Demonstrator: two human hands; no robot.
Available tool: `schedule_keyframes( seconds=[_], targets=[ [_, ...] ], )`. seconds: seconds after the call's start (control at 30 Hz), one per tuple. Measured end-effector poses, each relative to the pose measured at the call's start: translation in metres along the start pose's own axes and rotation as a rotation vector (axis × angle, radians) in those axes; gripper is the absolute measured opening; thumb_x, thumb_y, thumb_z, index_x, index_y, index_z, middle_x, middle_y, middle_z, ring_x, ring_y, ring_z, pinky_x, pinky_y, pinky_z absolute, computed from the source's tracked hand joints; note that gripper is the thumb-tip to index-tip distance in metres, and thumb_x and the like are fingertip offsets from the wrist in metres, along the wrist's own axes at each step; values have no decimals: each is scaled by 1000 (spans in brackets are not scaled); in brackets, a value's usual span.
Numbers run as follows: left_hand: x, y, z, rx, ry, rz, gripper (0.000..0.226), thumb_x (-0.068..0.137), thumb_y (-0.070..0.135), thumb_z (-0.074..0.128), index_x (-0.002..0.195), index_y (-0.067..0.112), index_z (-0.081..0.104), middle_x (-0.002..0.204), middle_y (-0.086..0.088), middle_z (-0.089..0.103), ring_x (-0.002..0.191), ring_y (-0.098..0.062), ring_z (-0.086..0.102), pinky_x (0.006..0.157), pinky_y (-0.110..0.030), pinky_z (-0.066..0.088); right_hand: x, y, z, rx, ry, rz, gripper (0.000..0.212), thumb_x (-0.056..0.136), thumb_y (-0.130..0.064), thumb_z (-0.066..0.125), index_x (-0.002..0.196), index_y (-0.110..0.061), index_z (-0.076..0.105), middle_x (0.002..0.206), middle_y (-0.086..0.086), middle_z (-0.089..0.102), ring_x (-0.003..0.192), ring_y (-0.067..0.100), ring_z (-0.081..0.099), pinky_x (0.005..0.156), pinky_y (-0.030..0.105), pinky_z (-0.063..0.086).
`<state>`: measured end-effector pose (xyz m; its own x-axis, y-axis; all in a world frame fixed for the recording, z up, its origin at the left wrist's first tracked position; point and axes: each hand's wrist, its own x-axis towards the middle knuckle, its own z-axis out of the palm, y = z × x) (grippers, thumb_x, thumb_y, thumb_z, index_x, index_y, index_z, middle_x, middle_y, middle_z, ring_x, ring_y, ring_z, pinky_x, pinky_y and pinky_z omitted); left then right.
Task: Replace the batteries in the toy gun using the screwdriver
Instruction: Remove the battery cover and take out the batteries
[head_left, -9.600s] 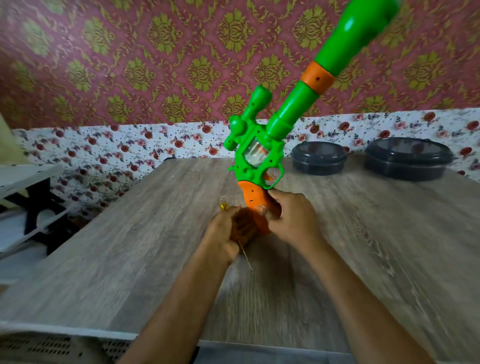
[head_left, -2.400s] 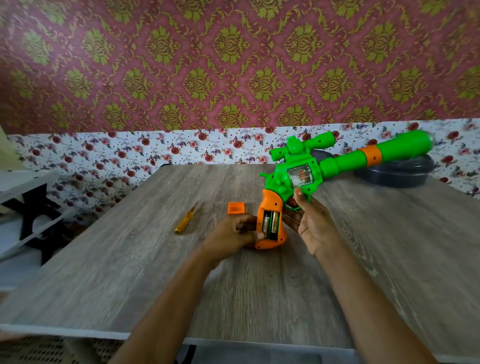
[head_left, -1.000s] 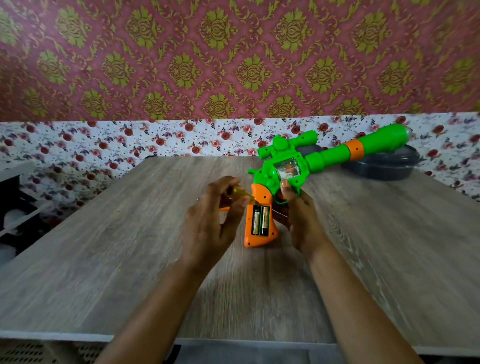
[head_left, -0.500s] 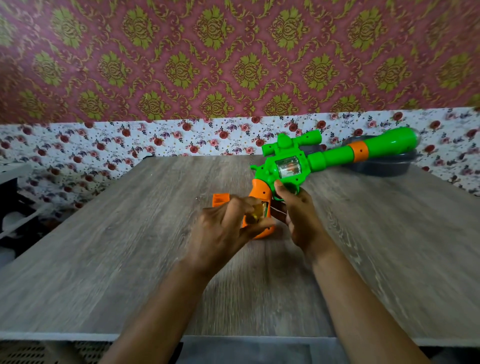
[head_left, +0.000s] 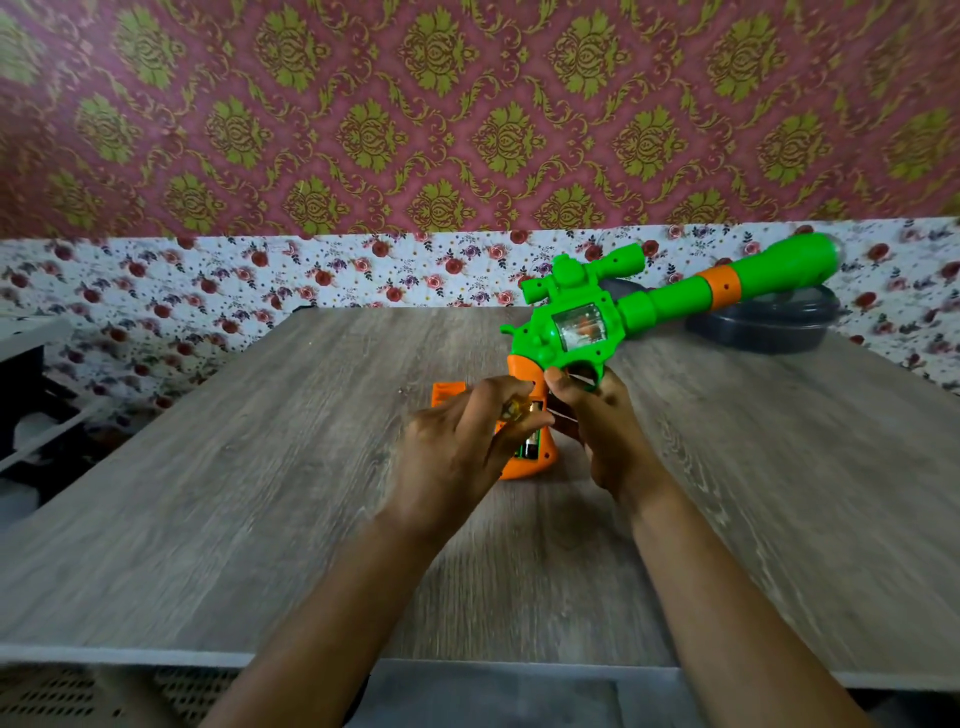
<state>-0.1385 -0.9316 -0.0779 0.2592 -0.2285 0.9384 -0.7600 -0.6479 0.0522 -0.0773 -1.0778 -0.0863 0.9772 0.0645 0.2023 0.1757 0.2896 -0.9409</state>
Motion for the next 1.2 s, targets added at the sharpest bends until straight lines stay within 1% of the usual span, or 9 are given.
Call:
schedule_keyframes(
  seconds=[0.13,0.27,0.4,0.57,0.67,0.8,0.97,1.1,1.2],
  targets=[
    [-2,-1,5,55,-76,84,24,94,39,47,102,16,48,82,-8,71,65,-20,67,49,-33,51,-1,-1,2,-13,-10,-42,38,89,-7,54,127,-4,45,113,13,61,94,21,63,70,23,57],
    [0,-6,0,-164,25,-291,24,91,45,49,100,24,45,88,6,70,75,-9,70,59,-32,56,-1,-1,6,35,3,-43,49,79,-9,65,124,-3,47,98,6,64,75,5,67,58,16,52],
    [1,-8,3,-209,133,-468,18,89,27,61,95,18,46,80,16,64,72,1,66,58,-12,51,3,3,7,93,79,-11,40,86,0,57,125,-2,47,89,4,62,64,1,65,53,16,52],
    [11,-4,5,-454,305,-865,14,92,21,55,89,9,48,76,2,65,61,0,68,55,-14,52,7,1,6,136,186,68,29,86,-4,58,113,-9,51,85,4,61,72,13,60,48,14,51],
    [9,-13,8,-558,356,-1070,19,94,21,55,96,3,49,74,-5,63,55,-5,67,53,-18,55,8,4,6,117,206,99,33,85,-6,61,116,-8,52,95,9,62,75,15,61,48,16,51],
    [3,-27,9,-639,355,-1276,26,95,24,53,99,-1,53,65,-5,67,55,-8,68,54,-20,56,7,6,6,70,204,120,36,85,-10,62,119,-7,51,106,10,62,80,14,61,59,24,49],
    [-1,-35,9,-787,369,-1449,29,95,25,53,73,6,56,56,-3,67,53,-9,67,53,-20,56,8,9,7,48,191,102,36,84,-9,62,119,-7,52,103,9,62,81,15,61,65,26,50],
    [-2,-37,7,-849,365,-1500,28,94,26,55,73,7,57,54,0,68,53,-9,68,51,-19,55,9,10,6,23,206,107,35,84,-12,64,117,-8,54,98,6,64,79,13,61,62,24,49],
    [1,-34,8,-765,382,-1388,25,94,25,56,82,4,55,65,-7,67,54,-8,67,54,-19,56,9,10,7,31,218,116,32,84,-12,64,114,-10,55,86,-1,63,73,9,60,50,16,48]
  ],
)
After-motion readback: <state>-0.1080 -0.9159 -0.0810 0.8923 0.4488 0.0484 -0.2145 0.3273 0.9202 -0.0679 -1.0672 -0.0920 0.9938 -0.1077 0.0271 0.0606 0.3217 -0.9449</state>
